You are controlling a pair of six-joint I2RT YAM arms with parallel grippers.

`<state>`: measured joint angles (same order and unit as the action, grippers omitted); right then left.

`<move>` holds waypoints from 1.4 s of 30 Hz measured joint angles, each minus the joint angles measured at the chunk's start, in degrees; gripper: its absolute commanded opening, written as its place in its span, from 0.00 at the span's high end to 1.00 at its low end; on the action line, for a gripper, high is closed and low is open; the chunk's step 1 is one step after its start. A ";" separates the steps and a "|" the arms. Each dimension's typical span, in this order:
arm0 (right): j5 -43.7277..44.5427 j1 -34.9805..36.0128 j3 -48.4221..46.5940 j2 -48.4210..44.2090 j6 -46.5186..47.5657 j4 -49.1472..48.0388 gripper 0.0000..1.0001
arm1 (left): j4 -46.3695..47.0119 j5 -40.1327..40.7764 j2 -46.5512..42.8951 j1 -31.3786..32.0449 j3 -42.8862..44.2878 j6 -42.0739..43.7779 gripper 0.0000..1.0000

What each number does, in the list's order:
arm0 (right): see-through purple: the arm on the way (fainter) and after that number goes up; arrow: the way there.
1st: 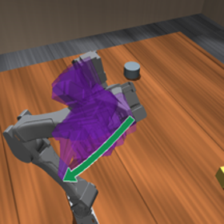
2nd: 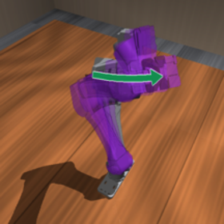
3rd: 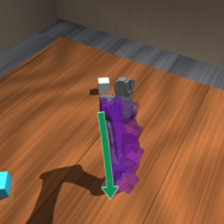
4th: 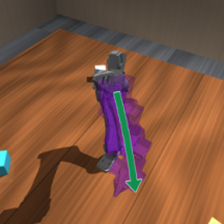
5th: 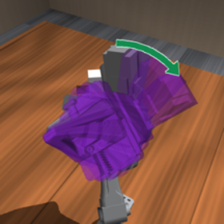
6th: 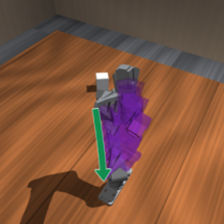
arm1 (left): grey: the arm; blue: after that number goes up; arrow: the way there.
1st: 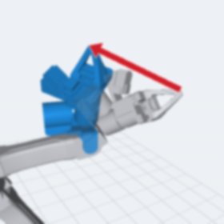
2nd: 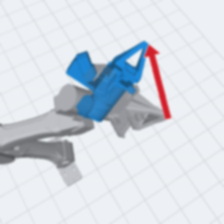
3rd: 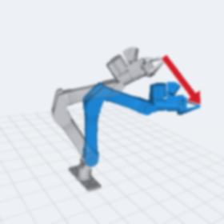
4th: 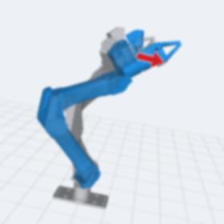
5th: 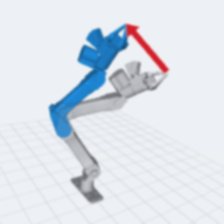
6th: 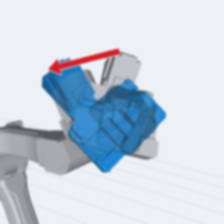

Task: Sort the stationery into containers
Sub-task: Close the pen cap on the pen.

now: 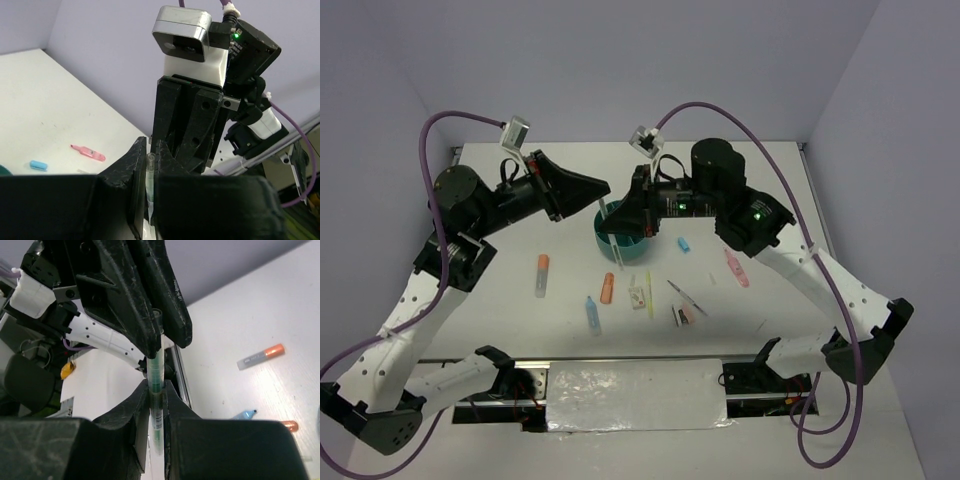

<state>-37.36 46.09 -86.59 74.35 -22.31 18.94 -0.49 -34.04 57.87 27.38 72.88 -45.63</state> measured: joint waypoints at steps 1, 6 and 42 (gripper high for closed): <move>-0.20 0.00 -1.73 1.14 0.55 1.75 1.00 | 0.81 0.57 -0.48 -0.11 -0.85 -0.31 1.00; -2.19 -0.26 -9.55 6.08 2.91 9.94 1.00 | 2.27 6.54 -3.67 0.94 -4.42 -0.79 1.00; -2.45 -2.49 0.26 7.52 4.39 -6.56 1.00 | -25.59 33.35 8.57 9.55 21.86 12.20 0.01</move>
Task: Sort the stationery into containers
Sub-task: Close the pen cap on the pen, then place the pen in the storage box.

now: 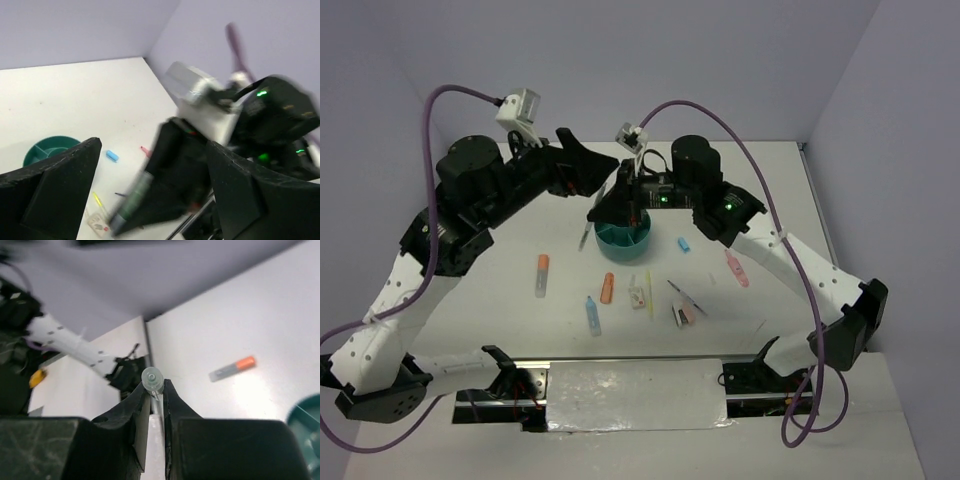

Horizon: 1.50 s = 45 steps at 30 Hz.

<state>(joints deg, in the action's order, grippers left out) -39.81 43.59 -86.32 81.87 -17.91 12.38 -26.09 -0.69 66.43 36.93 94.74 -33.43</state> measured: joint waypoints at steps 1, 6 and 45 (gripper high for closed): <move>1.77 0.00 0.70 0.22 0.07 -0.52 1.00 | -1.27 2.69 -0.28 0.85 1.25 -0.79 0.01; 15.39 -0.61 5.95 2.34 1.22 -1.46 1.00 | -11.30 20.96 -3.74 2.34 6.64 -7.43 0.01; 35.71 -8.96 10.97 12.46 3.96 -4.22 0.38 | -25.09 19.96 -22.95 2.12 -37.42 -15.80 0.01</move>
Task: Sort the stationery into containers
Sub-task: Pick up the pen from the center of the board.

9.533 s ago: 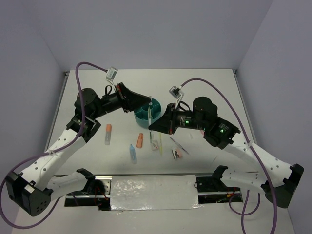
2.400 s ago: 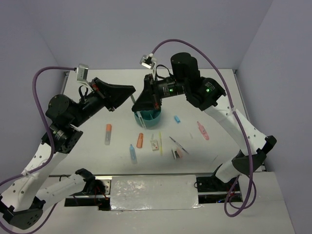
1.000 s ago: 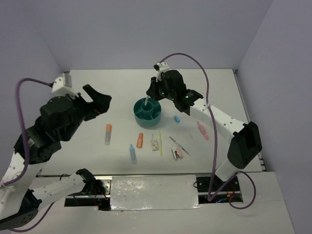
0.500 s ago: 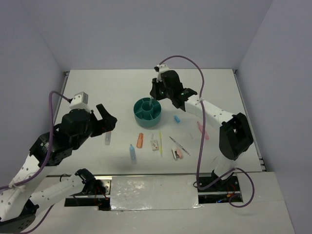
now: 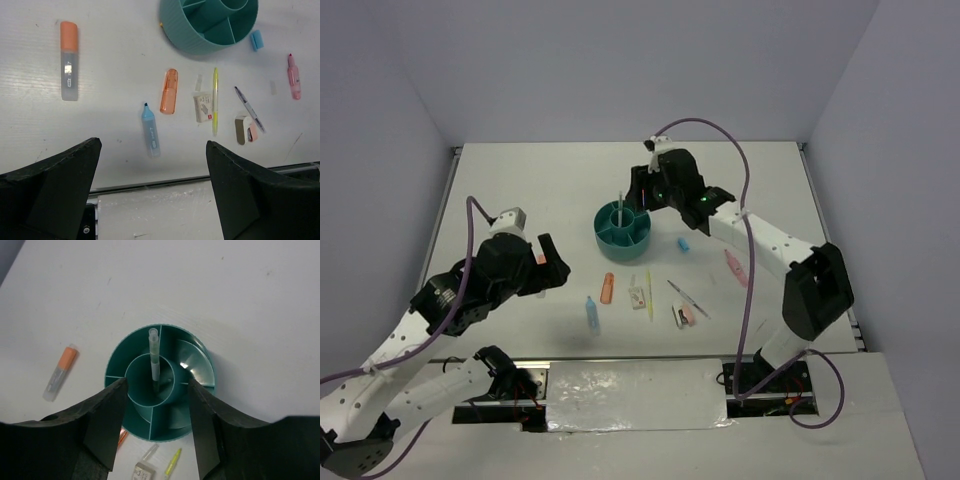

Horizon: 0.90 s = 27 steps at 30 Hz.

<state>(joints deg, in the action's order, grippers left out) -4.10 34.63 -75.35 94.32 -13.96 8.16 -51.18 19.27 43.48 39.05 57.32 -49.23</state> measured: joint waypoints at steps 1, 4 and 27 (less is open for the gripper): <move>0.87 0.00 0.00 -1.49 -0.39 0.72 0.37 | 0.09 -0.48 0.74 0.00 -0.15 0.00 0.01; 4.35 -0.02 0.00 -7.87 -1.97 5.29 0.39 | 0.13 -0.94 3.04 0.00 -0.17 -0.04 0.01; 6.01 -4.74 22.08 -17.73 -1.09 30.42 0.49 | 7.02 -12.76 17.79 2.93 -0.55 1.03 0.01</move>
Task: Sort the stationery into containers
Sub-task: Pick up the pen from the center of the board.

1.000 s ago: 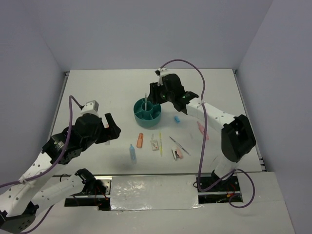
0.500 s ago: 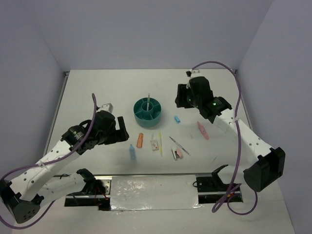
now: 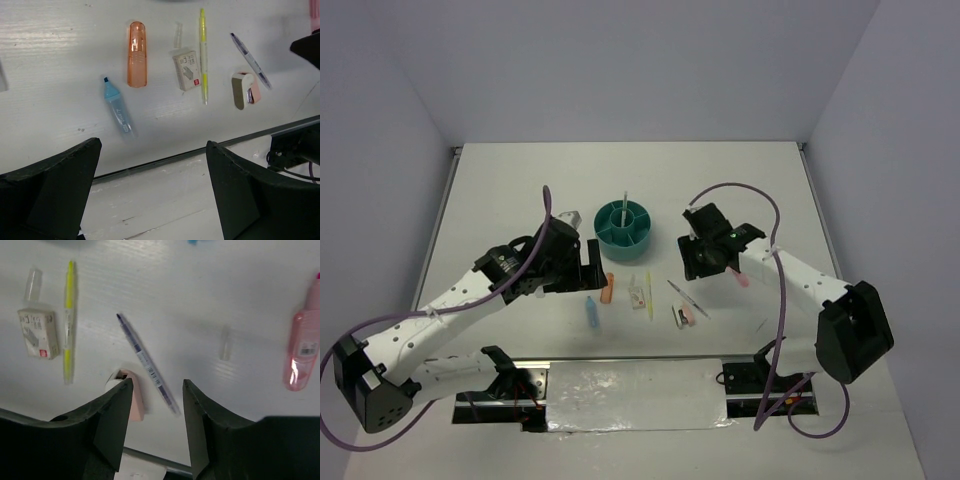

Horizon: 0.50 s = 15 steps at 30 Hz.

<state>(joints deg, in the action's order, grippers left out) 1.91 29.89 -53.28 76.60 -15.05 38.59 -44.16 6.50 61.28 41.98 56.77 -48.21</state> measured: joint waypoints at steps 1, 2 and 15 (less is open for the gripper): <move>-0.20 1.14 0.33 0.11 -0.02 -0.24 0.51 | 0.35 -0.33 0.07 0.20 0.00 -0.04 0.01; -0.28 2.14 0.61 0.31 0.02 -0.26 0.57 | 0.70 -0.55 0.15 0.35 0.00 -0.07 0.01; 0.07 7.32 4.92 7.89 -1.01 -5.03 0.61 | 1.81 -2.19 -0.15 1.36 -0.31 0.00 0.01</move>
<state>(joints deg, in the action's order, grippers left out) 1.98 37.21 -48.36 84.49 -16.05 33.56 -42.35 4.32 61.12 43.33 56.47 -48.21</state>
